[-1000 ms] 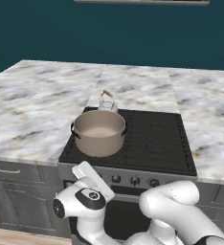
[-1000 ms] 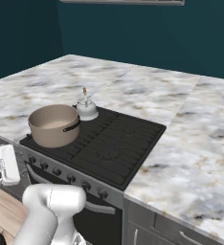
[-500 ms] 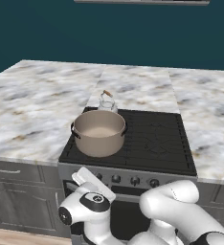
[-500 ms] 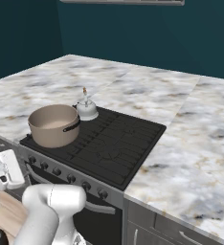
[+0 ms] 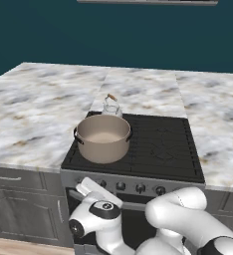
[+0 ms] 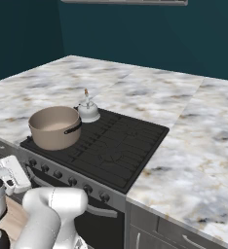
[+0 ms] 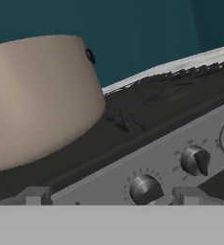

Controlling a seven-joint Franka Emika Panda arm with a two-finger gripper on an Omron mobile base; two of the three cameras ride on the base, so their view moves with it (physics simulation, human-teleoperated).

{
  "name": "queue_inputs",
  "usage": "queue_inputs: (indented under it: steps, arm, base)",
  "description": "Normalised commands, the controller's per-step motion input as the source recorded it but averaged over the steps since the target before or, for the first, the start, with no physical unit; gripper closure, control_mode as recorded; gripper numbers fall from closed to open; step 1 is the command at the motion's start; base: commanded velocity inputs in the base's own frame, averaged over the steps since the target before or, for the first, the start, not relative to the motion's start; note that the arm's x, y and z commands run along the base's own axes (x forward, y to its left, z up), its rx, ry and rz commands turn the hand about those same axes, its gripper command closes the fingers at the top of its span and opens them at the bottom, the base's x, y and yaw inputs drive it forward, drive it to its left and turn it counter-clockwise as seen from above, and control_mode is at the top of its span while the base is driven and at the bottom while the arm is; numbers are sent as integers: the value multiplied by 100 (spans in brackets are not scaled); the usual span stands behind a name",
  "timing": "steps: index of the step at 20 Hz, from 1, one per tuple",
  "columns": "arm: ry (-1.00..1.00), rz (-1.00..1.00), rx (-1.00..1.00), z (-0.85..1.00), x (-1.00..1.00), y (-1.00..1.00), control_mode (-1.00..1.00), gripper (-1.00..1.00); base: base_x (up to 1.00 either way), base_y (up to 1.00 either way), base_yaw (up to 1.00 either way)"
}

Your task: Pick the kettle from the cabinet and place it on a stove burner. Then pick the pot from the counter and place it on another stove burner. Finally, turn both burners on.

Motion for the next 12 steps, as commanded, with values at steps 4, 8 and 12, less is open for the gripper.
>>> queue_inputs:
  steps: [4, 8, 12]
  arm:
    - [0, 7, -3, -20, 21, 0, -100, -100]
    - [0, 6, -4, -20, 23, 0, -100, -100]
    - [0, 7, -3, -25, 16, 2, -100, -100]
  base:
    - [0, 0, 0]
    - [0, 0, 0]
    - [0, 0, 0]
